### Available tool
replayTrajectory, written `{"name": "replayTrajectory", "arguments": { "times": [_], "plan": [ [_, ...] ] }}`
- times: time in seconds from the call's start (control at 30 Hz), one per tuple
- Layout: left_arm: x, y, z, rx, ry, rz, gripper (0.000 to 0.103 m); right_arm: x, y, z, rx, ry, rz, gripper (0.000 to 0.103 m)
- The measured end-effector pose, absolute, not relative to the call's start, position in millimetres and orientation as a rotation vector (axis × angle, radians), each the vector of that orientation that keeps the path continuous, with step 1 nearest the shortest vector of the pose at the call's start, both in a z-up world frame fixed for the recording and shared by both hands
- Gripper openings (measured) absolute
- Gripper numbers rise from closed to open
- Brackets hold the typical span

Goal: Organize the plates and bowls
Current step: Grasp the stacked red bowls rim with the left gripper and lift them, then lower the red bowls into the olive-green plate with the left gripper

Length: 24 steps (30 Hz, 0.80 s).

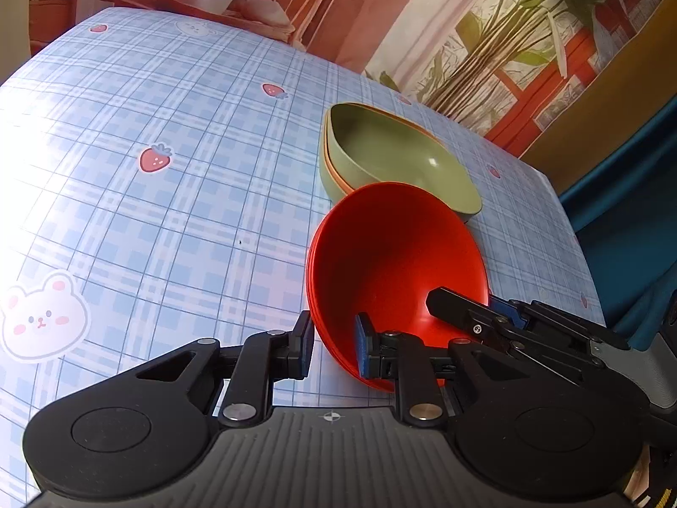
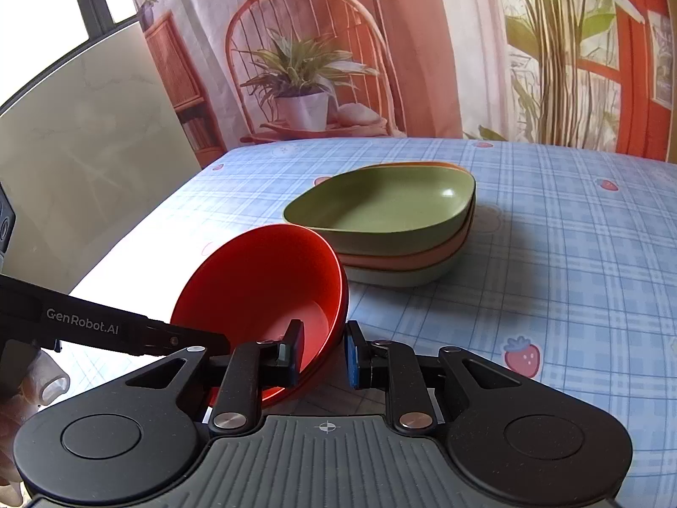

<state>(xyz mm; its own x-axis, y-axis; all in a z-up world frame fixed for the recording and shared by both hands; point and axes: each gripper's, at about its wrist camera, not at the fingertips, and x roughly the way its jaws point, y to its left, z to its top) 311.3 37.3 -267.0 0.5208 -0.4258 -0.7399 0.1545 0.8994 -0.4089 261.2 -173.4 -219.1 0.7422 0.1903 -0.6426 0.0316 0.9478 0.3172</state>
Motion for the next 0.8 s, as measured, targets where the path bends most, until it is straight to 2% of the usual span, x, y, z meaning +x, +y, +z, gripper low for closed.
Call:
{"name": "replayTrajectory", "arguments": {
  "times": [0.43, 0.8],
  "plan": [
    [329.0, 31.7, -204.6, -0.298, 0.798, -0.411, 0.022, 278.6, -200.4, -169.9, 0.319, 0.606, 0.076, 0.018],
    [374.3, 14.7, -204.7, -0.297, 0.810, -0.415, 0.022, 327.6, -230.3, -171.2, 0.332, 0.626, 0.020, 0.018]
  ]
}}
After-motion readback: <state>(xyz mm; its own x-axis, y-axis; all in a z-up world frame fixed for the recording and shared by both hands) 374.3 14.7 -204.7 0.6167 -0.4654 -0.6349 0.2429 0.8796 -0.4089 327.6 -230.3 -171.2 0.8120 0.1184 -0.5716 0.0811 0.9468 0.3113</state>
